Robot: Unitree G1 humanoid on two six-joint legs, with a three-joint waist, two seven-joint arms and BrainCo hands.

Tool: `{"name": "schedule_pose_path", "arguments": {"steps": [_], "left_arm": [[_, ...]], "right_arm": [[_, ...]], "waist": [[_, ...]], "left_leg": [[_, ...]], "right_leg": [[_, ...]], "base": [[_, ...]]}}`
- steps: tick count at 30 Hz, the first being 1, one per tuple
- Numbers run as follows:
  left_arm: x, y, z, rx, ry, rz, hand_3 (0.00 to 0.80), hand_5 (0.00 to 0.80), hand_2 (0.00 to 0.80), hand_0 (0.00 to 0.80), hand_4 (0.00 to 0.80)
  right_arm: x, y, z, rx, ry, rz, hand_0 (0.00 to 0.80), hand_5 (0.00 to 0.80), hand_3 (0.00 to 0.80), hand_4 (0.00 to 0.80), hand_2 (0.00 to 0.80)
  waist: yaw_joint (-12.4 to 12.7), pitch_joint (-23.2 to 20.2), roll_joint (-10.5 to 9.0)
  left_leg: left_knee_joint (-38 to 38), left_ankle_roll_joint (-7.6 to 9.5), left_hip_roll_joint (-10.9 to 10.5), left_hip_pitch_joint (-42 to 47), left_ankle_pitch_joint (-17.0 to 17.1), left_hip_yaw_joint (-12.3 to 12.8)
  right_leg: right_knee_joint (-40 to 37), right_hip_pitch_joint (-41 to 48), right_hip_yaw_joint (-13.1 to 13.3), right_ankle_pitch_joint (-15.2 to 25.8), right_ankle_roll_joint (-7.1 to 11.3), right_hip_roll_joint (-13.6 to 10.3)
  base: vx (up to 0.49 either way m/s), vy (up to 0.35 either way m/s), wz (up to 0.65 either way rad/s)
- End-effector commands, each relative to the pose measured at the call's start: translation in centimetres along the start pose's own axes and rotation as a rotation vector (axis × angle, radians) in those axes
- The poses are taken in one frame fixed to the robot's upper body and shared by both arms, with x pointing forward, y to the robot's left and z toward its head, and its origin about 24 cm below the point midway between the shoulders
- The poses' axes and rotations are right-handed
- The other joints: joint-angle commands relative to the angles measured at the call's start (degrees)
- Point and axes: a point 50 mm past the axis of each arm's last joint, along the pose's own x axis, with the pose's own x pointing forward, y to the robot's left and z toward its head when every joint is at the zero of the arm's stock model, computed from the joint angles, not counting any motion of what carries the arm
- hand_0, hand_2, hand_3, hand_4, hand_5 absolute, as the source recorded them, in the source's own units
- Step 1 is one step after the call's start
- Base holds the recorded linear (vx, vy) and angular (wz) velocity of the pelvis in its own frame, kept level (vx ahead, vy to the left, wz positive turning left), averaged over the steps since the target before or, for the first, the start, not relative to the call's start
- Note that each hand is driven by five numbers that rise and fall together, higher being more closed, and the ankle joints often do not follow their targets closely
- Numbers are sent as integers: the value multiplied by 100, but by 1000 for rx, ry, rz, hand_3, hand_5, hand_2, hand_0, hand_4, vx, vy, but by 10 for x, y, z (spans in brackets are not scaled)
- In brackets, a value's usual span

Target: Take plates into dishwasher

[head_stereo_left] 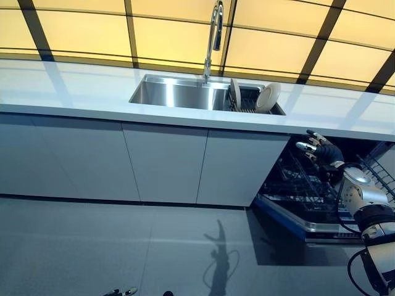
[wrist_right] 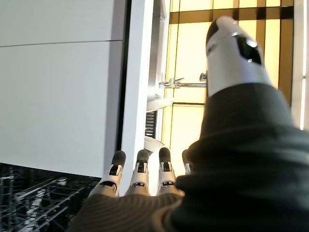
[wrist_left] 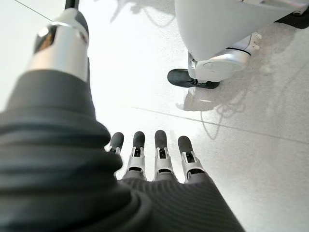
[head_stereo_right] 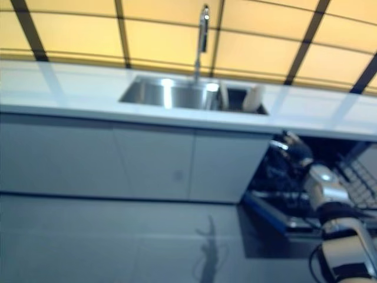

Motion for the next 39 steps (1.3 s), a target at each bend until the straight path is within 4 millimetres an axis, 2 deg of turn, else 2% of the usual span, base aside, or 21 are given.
{"name": "schedule_pose_path", "arguments": {"steps": [1,2,3,4,6,8,9,12,13,14,17,18,20,28,29,31,33,34,35,36,39], "left_arm": [[-1,-6,-20,103,70,-39,0,0,0,0,0],[-1,-6,-23,114,78,-43,0,0,0,0,0],[-2,-4,-27,140,90,-51,0,0,0,0,0],[-3,-2,-30,167,101,-57,0,0,0,0,0],[-4,3,-30,181,105,-43,0,0,0,0,0],[-3,3,-26,150,100,-32,0,0,0,0,0],[-3,3,-23,152,91,-33,0,0,0,0,0],[-1,0,-11,162,59,-35,0,0,0,0,0],[0,-2,0,159,34,-34,0,0,0,0,0],[1,-4,5,151,17,-32,0,0,0,0,0],[1,-4,3,87,10,-4,0,0,0,0,0],[1,-6,1,32,13,-14,0,0,0,0,0],[2,-17,-2,46,16,-46,0,0,0,0,0],[2,-21,-7,61,36,-45,0,0,0,0,0],[2,-19,-10,46,47,-33,0,0,0,0,0],[1,-15,-17,32,68,-18,0,0,0,0,0],[0,-10,-25,12,87,-1,0,0,0,0,0],[-1,-8,-27,7,93,5,0,0,0,0,0],[-2,-5,-31,-1,109,7,0,0,0,0,0],[-2,-4,-33,-1,112,7,0,0,0,0,0],[-3,-3,-37,25,112,-8,0,0,0,0,0]], "right_arm": [[1,-1,45,27,-164,-19,0,0,0,0,0],[0,-3,40,19,-155,-26,0,0,0,0,0],[-2,-3,33,-1,-149,-23,0,0,0,0,0],[-4,-5,31,-5,-146,-21,0,0,0,0,0],[-6,-8,31,-9,-140,-21,0,0,0,0,0],[-7,-10,38,-21,-141,-31,0,0,0,0,0],[-7,-11,42,-21,-146,-39,0,0,0,0,0],[-7,-10,49,-32,-161,-40,0,0,0,0,0],[-6,-6,55,-49,-175,-45,0,0,0,0,0],[-6,-2,58,-57,-192,-55,0,0,0,0,0],[-6,-2,55,-51,-175,-74,0,0,0,0,0],[-7,-4,51,-72,-159,-81,0,0,0,0,0],[-6,-5,48,-59,-153,-89,0,0,0,0,0],[-4,-6,53,-102,-143,-124,0,0,0,0,0],[-4,-8,55,-102,-142,-129,0,0,0,0,0],[-4,-11,57,-107,-140,-147,0,0,0,0,0],[-3,-9,55,-126,-140,-159,0,0,0,0,0],[-2,-7,53,-128,-142,-158,0,0,0,0,0],[-2,-5,53,-127,-138,-154,0,0,0,0,0],[-2,-3,51,-138,-136,-149,0,0,0,0,0],[0,1,50,-173,-135,-167,0,0,0,0,0]], "waist": [[91,-308,-141],[15,-349,-130],[-80,-342,-11],[-198,-312,97],[-472,-208,162],[-692,-144,176],[-780,-125,108],[-1095,-41,146],[-1182,-6,169],[-1210,1,145],[-1216,-95,-9],[-1202,-147,-49],[-1180,-225,-100],[-1245,-411,-92],[-1265,-443,-80],[-1273,-462,-66],[-1173,-358,-257],[-1137,-299,-284],[-982,-147,-286],[-914,-121,-236],[-627,26,1]], "left_leg": [[155,-36,36,-838,288,-84],[-79,62,-68,-577,275,-96],[-267,189,-141,-306,214,-194],[-384,269,-177,-69,164,-260],[-610,300,-268,457,70,-389],[-927,205,-313,966,31,-555],[-988,173,-372,1076,-41,-670],[-1170,143,-334,1478,-337,-1059],[-1147,154,-285,1555,-433,-1148],[-970,137,-197,1542,-612,-1081],[-681,38,-109,1485,-709,-895],[-648,-20,-6,1525,-706,-761],[-744,-92,127,1589,-672,-670],[-686,-277,345,1632,-630,-611],[-461,-338,409,1673,-529,-668],[198,-472,551,1577,-44,-805],[1783,-434,370,884,558,-917],[2279,-424,320,505,645,-929],[2561,-359,67,-65,447,-864],[2133,-340,-112,-281,523,-812],[790,-385,-133,-541,856,-434]], "right_leg": [[875,282,-33,900,298,-428],[1521,-79,10,1413,407,-593],[2523,-487,125,1728,428,-666],[3183,-938,230,1813,413,-455],[3420,-1823,200,1940,375,-182],[2247,-2338,41,1940,269,-157],[1564,-2512,122,1948,254,-154],[98,-2677,314,2335,356,-35],[7,-2862,372,2368,361,33],[101,-2852,278,2241,306,30],[289,-2496,301,2174,234,27],[276,-2367,139,2128,198,-13],[108,-2146,74,2062,132,39],[177,-1968,44,1743,-42,174],[175,-1963,41,1710,-109,220],[133,-1878,12,1665,-257,324],[82,-1638,144,1639,-459,306],[101,-1580,191,1630,-506,312],[63,-1277,355,1581,-514,353],[52,-1177,451,1530,-469,406],[80,-753,670,1236,-411,675]], "base": [[163,139,-6],[206,208,-10],[303,287,-8],[326,260,1],[381,98,39],[433,-147,27],[420,-278,-1],[373,-279,48],[254,-254,55],[231,-287,37],[202,-190,47],[172,-125,47],[204,-167,42],[117,-89,-5],[144,-73,1],[94,-85,-3],[124,-171,-27],[208,-87,-48],[229,45,-45],[292,129,-45],[212,114,-52]]}}
